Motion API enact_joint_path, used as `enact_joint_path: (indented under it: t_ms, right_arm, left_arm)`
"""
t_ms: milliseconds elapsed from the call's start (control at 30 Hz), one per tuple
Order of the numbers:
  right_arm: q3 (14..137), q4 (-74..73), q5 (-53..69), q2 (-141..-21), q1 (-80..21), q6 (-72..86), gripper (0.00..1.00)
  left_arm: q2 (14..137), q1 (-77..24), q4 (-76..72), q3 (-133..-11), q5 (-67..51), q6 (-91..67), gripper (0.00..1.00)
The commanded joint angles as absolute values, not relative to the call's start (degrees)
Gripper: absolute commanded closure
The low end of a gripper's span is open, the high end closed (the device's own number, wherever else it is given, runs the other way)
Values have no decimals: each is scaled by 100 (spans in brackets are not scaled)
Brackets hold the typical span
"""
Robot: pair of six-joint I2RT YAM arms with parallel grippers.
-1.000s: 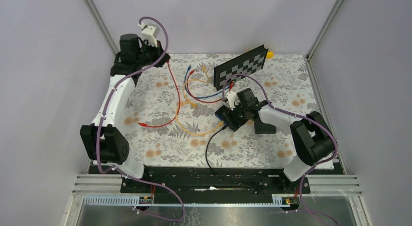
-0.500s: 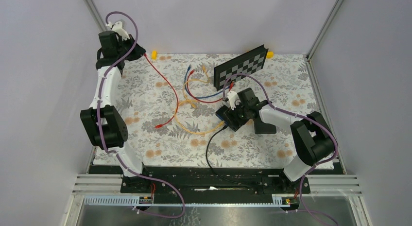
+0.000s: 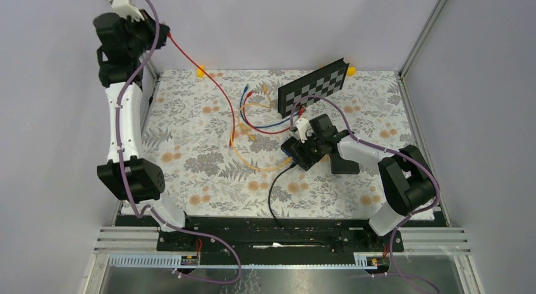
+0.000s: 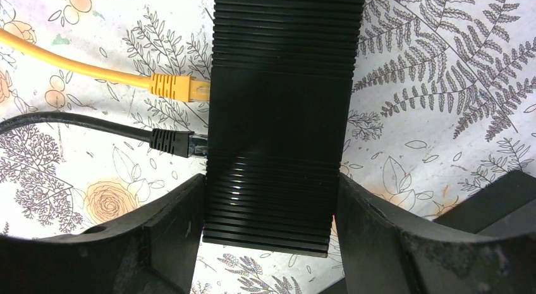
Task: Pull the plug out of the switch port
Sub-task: Place the connector at the center of the board.
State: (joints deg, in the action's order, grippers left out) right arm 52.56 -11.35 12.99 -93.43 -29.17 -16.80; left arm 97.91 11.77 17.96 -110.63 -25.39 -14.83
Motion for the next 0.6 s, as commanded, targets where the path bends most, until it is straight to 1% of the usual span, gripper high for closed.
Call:
enact_joint_path:
  t_ms: [0, 100, 233, 400, 567]
  right_arm:
    - [5558, -1120, 1246, -9360, -2881, -1793, 100]
    - [5651, -1219, 1226, -9517, -2882, -1794, 100]
    - [5710, -1306, 1152, -9668, -2883, -1802, 100]
    - [5754, -1378, 1143, -9754, -2881, -1811, 100]
    - [5798, -1418, 1201, -9835, -2878, -1826, 100]
  left_arm:
    - [9245, 1214, 1626, -11986, -2402, -1401, 100]
    - [9227, 1226, 1578, -12238, -2374, -1542, 100]
    - [9255, 1223, 1426, -12204, -2296, -1653, 100]
    - [9291, 1229, 1087, -11676, -2291, -1767, 100]
    - [9343, 1214, 435, -10843, -2531, -1990, 100]
